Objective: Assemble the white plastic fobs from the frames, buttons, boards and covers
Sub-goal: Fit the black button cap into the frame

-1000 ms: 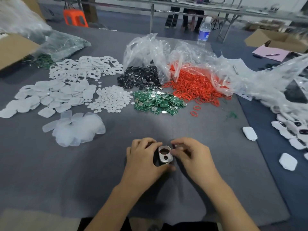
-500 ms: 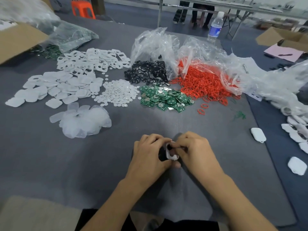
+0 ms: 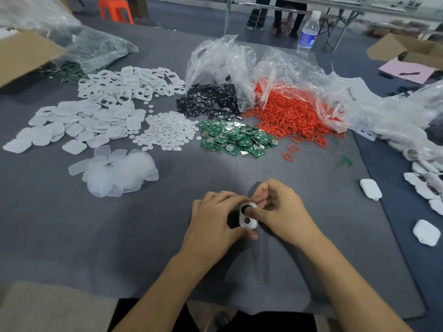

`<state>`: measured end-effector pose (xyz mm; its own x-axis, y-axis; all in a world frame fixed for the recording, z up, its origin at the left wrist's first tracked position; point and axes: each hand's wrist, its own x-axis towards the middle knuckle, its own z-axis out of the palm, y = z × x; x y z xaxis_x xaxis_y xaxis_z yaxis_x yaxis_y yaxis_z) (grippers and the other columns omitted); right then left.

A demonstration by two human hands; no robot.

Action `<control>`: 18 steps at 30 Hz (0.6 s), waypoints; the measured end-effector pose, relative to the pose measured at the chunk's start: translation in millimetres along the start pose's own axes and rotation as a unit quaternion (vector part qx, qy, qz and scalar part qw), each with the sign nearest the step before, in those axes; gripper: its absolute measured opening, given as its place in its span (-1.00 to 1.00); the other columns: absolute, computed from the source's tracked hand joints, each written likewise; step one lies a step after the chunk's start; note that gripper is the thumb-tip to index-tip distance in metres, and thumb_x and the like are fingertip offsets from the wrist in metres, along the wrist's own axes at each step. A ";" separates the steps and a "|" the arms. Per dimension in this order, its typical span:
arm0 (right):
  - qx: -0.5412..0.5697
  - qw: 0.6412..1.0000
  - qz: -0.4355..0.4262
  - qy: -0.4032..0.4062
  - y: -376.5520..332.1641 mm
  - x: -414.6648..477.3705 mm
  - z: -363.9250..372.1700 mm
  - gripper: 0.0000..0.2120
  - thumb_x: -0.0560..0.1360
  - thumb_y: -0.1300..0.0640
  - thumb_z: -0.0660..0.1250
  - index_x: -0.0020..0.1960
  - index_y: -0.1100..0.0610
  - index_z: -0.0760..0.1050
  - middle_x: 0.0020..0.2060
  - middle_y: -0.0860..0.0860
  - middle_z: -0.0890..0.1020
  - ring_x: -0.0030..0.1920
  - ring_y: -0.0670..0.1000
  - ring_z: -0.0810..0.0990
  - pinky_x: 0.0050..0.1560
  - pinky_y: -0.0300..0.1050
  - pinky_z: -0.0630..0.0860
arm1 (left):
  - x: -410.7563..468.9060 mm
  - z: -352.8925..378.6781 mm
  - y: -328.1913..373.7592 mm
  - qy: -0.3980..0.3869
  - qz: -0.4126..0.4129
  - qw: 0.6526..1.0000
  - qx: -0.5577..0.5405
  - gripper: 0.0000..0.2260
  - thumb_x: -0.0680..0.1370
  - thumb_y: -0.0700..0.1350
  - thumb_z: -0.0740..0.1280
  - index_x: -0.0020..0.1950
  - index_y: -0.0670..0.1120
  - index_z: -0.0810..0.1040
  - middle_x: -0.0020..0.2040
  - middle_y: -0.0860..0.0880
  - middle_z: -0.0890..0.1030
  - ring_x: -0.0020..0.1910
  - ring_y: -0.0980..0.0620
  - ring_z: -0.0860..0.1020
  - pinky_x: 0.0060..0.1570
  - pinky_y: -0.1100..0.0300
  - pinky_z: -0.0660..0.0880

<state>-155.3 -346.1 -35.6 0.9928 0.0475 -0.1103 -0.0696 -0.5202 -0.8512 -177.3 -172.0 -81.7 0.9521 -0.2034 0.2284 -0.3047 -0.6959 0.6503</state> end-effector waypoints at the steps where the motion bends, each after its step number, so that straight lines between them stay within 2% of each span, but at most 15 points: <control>1: 0.019 1.000 0.013 -0.015 -0.9 0.6 -0.7 -0.72 0.36 0.31 0.58 -0.08 0.11 0.53 -0.21 0.10 0.69 -0.27 0.00 0.63 -0.18 -0.05 0.60 | 0.0 -0.5 0.5 -0.003 0.002 1.000 -0.007 -0.40 0.26 0.46 0.38 0.25 0.30 0.54 0.14 0.38 0.50 0.16 0.27 0.36 0.10 0.30 0.15; 3: 0.049 0.997 0.036 -0.043 -2.5 1.6 -2.5 -0.75 0.40 0.32 0.55 -0.03 0.13 0.55 -0.21 0.12 0.70 -0.28 -0.01 0.62 -0.26 -0.05 0.54 | -0.2 -1.5 1.5 -0.007 0.004 1.000 -0.021 -0.41 0.26 0.45 0.38 0.25 0.29 0.53 0.12 0.38 0.53 0.14 0.27 0.38 0.14 0.32 0.15; 5: 0.056 0.996 0.043 -0.055 -3.4 1.6 -4.0 -0.80 0.42 0.32 0.54 -0.02 0.16 0.58 -0.22 0.13 0.71 -0.28 0.02 0.63 -0.26 -0.04 0.51 | -0.7 -2.2 2.5 -0.011 0.004 1.000 -0.024 -0.40 0.26 0.44 0.38 0.26 0.29 0.54 0.10 0.38 0.54 0.13 0.26 0.39 0.14 0.32 0.16; 7: 0.038 0.997 0.031 -0.055 -3.5 0.9 -4.3 -0.86 0.44 0.30 0.53 -0.04 0.17 0.62 -0.21 0.12 0.72 -0.23 0.11 0.67 -0.16 0.04 0.58 | -1.0 -2.2 2.9 -0.012 0.005 1.000 -0.021 -0.40 0.27 0.44 0.38 0.28 0.28 0.54 0.09 0.35 0.55 0.13 0.25 0.39 0.13 0.31 0.16; 9: 0.022 0.998 0.021 -0.052 -3.0 0.0 -3.5 -0.89 0.46 0.29 0.50 -0.04 0.15 0.64 -0.21 0.10 0.72 -0.16 0.13 0.70 -0.06 0.01 0.62 | -1.7 -1.5 2.2 -0.010 0.005 1.000 -0.018 -0.40 0.29 0.43 0.39 0.28 0.27 0.54 0.11 0.33 0.56 0.15 0.25 0.40 0.13 0.31 0.17; 14: -0.017 0.999 0.022 -0.038 -2.8 -2.3 -0.3 -0.82 0.46 0.33 0.45 -0.03 0.09 0.68 -0.23 0.03 0.72 -0.22 -0.05 0.67 -0.07 -0.12 0.62 | -3.4 0.3 -0.9 0.011 -0.008 1.000 -0.024 -0.40 0.26 0.43 0.46 0.25 0.27 0.56 0.10 0.32 0.49 0.19 0.25 0.35 0.20 0.31 0.22; 18: -0.045 0.999 0.024 -0.011 -2.9 -5.8 4.4 -0.78 0.43 0.31 0.46 0.00 0.05 0.68 -0.23 -0.05 0.71 -0.21 -0.15 0.67 0.00 -0.22 0.61 | -4.2 0.5 -1.0 0.016 -0.009 1.000 0.000 -0.40 0.29 0.44 0.44 0.26 0.24 0.58 0.12 0.28 0.46 0.19 0.17 0.37 0.24 0.15 0.37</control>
<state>-161.3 -341.1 -34.7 0.9862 0.0388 -0.1608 -0.1062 -0.5966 -0.7955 -181.0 -170.8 -83.6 0.9563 -0.1679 0.2395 -0.2868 -0.6993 0.6548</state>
